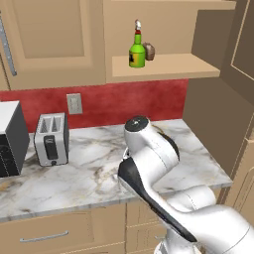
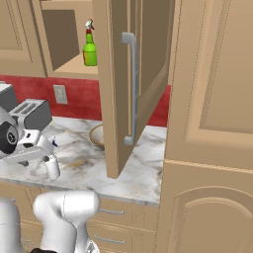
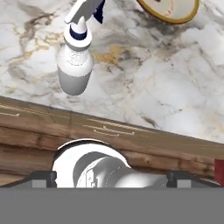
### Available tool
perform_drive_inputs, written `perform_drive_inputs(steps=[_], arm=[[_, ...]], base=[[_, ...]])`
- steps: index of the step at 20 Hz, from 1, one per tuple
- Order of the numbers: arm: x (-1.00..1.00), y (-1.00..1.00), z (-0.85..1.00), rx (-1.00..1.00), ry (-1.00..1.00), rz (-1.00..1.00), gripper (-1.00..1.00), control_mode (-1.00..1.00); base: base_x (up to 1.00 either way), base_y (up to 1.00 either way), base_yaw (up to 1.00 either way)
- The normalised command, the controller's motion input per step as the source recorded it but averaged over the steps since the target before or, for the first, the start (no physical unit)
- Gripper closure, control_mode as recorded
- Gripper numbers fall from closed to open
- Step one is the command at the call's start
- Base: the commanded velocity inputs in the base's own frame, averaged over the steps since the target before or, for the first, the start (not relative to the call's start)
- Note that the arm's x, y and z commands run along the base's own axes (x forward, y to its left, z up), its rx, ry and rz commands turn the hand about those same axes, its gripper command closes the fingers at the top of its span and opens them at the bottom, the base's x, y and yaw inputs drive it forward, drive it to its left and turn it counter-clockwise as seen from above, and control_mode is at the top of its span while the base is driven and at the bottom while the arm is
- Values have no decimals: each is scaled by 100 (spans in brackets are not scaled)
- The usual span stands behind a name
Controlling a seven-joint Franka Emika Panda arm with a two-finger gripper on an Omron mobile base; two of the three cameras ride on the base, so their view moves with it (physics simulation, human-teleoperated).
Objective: Pick the spray and spray from the cabinet and place them on the counter.
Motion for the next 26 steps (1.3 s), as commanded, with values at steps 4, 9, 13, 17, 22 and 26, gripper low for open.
perform_drive_inputs(steps=[4,9,13,17,22,26], arm=[[-1,-30,45,16,1,15,-100,-100],[-2,-34,47,19,2,2,-100,-100],[-15,-39,28,19,-7,-10,-100,-100],[-7,-34,32,18,-9,-20,-100,-100],[-2,-29,30,11,-9,-18,-100,-100],[-4,-8,9,0,-9,-5,-100,-100]], base=[[0,0,0],[0,0,0],[0,0,0],[0,0,0],[0,0,0],[0,0,0]])
